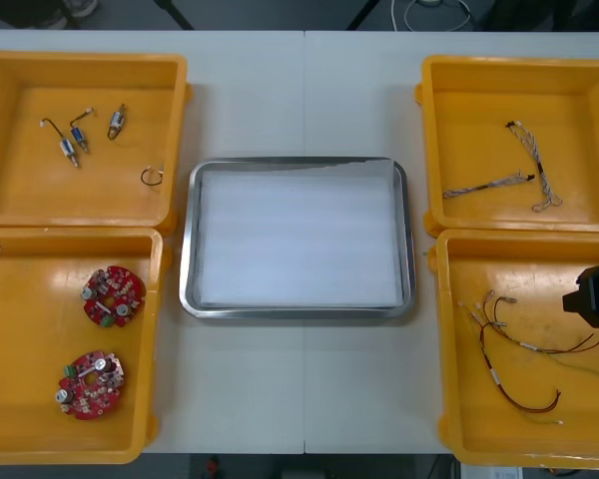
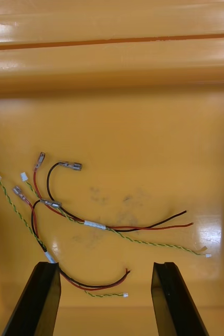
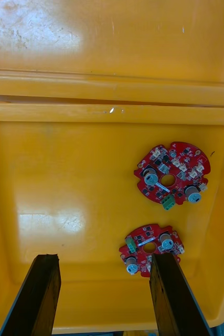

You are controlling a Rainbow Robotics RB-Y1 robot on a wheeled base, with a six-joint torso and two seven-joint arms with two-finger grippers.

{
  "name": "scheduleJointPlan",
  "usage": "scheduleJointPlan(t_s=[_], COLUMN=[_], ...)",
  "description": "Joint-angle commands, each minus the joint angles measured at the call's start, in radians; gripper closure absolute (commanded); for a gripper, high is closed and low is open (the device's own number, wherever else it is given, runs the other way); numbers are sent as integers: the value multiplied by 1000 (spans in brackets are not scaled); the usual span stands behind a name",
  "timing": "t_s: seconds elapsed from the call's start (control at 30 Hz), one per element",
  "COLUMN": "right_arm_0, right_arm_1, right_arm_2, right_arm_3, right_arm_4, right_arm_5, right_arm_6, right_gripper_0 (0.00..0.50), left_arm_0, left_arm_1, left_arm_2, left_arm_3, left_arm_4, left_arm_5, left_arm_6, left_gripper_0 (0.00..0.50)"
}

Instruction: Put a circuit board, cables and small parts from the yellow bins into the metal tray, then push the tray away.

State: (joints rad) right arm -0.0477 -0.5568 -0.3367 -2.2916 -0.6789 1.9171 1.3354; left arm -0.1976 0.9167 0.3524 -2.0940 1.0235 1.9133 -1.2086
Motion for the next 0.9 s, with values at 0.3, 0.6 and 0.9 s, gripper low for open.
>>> scheduleJointPlan(t_s=[0.3,0.6,0.9], right_arm_0=[-18,-18,-18], right_arm_1=[-32,-32,-32], right_arm_2=[10,10,10], right_arm_3=[-8,-8,-8], right_arm_4=[-8,-8,-8], right_arm_5=[3,3,3], right_arm_6=[-33,-33,-33], right_gripper_0=[0,0,0], left_arm_0=[20,20,20], left_arm_1=[44,44,44], left_arm_2=[17,17,17], left_arm_3=[-23,-23,-23], left_arm_4=[-8,-8,-8], left_arm_5=[7,7,7], left_arm_6=[-80,-80,-80], left_gripper_0=[0,0,0])
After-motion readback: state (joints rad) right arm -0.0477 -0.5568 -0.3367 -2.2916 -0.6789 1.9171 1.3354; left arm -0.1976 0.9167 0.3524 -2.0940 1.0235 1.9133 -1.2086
